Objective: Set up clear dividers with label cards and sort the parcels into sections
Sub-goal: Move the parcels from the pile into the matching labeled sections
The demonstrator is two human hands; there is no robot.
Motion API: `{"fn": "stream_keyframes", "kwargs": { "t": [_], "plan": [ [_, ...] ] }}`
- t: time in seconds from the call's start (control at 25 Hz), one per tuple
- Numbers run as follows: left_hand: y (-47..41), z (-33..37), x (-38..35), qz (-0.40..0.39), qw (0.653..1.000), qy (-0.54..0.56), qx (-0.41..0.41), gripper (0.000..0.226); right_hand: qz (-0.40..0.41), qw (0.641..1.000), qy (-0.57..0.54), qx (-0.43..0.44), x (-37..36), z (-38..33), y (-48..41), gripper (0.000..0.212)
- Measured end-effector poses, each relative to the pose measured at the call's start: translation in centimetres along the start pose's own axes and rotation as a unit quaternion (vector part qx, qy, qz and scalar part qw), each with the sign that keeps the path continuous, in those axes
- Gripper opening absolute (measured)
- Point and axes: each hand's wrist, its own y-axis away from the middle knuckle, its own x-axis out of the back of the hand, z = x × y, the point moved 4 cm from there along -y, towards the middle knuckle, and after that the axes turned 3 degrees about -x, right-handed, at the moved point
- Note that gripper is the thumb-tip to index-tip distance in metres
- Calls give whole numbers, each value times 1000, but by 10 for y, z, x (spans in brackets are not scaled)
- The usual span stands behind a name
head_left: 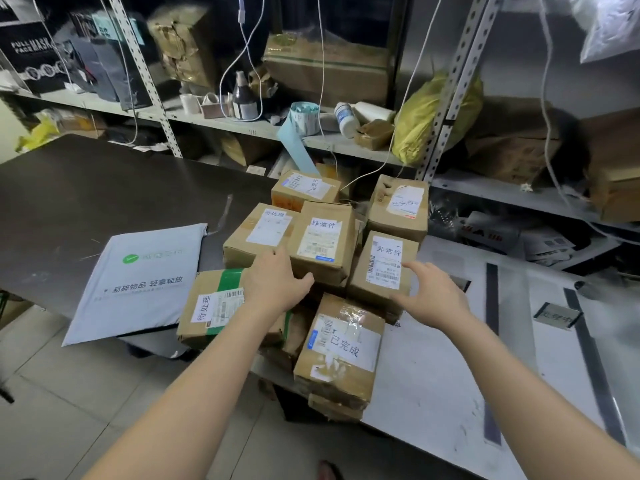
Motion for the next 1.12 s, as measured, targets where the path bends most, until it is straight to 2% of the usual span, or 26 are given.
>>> {"fn": "stream_keyframes", "kwargs": {
  "t": [0.2, 0.32, 0.44, 0.56, 0.84, 1.12],
  "plan": [
    [-46, 3, -5, -48, 996, 59, 38, 79, -13, 996, -68, -56, -19, 8, -46, 73],
    [-66, 9, -6, -63, 983, 163, 54, 57, 16, 994, -107, -15, -25, -13, -71, 66],
    [-74, 5, -10, -81, 966, 236, 68, 49, -22, 986, -163, 29, -39, -46, -83, 63],
    [-82, -1, -12, -81, 957, 274, 55, 53, -62, 976, -204, 37, -47, -63, -92, 55],
    [-83, -9, -15, -72, 938, 339, 23, 58, -93, 929, -351, -68, -47, -80, -84, 51],
    [-77, -1, 18, -34, 912, 409, -28, 57, -39, 905, -415, -81, -16, -101, -54, 56]
  ]
}}
